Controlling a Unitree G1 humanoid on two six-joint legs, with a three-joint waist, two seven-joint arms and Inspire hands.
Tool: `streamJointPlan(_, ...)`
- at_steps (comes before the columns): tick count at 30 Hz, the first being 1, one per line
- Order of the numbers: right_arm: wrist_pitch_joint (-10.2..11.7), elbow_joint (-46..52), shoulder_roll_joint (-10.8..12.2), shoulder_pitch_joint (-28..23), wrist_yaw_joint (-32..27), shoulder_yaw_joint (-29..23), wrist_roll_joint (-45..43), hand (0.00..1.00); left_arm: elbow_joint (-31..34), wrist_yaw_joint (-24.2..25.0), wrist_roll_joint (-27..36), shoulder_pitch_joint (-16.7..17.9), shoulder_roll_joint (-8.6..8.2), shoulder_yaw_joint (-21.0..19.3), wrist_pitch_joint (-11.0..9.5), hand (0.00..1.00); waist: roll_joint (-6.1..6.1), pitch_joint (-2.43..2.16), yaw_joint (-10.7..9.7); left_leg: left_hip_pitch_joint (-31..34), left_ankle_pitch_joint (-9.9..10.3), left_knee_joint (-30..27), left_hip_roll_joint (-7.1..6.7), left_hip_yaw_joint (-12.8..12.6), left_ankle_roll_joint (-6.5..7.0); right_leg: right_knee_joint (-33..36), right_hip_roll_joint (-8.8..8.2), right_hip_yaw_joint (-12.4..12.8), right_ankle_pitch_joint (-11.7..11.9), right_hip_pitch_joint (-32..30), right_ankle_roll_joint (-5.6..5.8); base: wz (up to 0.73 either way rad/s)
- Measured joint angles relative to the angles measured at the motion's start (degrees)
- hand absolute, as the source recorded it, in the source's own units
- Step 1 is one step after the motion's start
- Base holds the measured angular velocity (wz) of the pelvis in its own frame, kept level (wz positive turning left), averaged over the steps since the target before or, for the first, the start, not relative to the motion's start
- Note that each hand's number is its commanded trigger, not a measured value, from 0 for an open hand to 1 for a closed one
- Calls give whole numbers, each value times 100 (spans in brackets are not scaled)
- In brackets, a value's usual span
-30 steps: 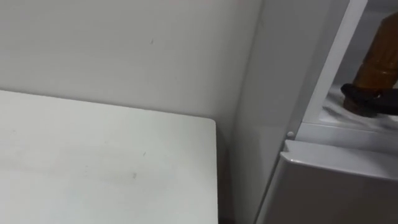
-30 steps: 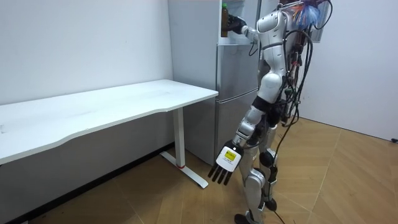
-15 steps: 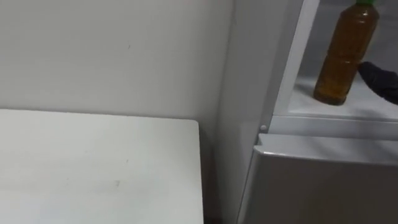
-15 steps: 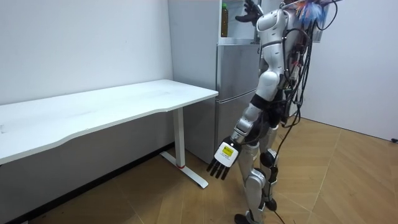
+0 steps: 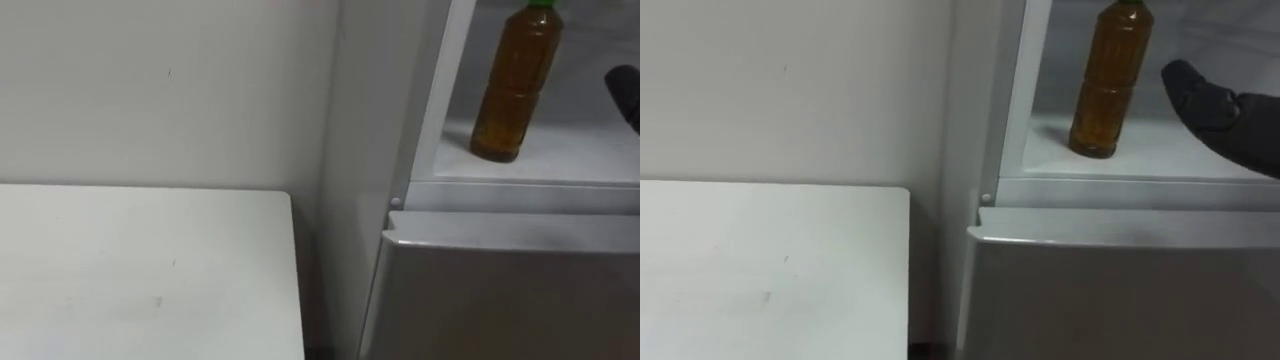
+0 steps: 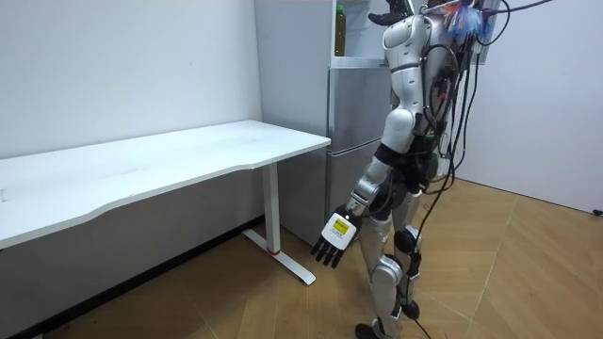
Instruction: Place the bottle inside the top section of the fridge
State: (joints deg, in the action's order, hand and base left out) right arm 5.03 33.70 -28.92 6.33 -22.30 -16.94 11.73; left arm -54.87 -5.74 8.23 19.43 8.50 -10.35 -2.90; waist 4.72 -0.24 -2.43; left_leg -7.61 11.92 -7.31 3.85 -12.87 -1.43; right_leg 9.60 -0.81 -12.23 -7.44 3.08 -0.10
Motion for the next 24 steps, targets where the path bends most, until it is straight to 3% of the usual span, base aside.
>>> streamJointPlan(4,218,139,98,-79,554,-11,763,0,-86,5,0,63,-9,52,-132,0,-19,17,-23,0,9,4,2,-14,0,1,2,29,0,-11,0,-2)
streamJointPlan(10,242,164,393,-78,1641,-7,2977,0,-189,13,-15,96,8,108,-232,0,-57,2,-20,-6,20,-23,33,-54,-13,10,25,50,4,-13,-6,-2)
streamJointPlan(15,344,172,986,-146,1975,1,2773,0,-248,-11,-235,77,-35,182,-254,0,-157,-1,-1,3,27,-34,39,-72,-16,9,28,76,9,-19,-15,0)
streamJointPlan(21,640,171,1405,-679,1851,-18,1998,0,-248,-36,-213,76,-128,248,-453,0,-343,-39,-48,-1,31,-38,45,-103,-17,14,33,63,10,-25,-15,-1)
streamJointPlan(24,642,167,1573,-1026,1576,-25,1775,0,-265,-38,-210,11,-146,288,-484,0,-396,-34,-127,5,35,-37,40,-117,-15,15,30,80,10,-34,-16,-3)
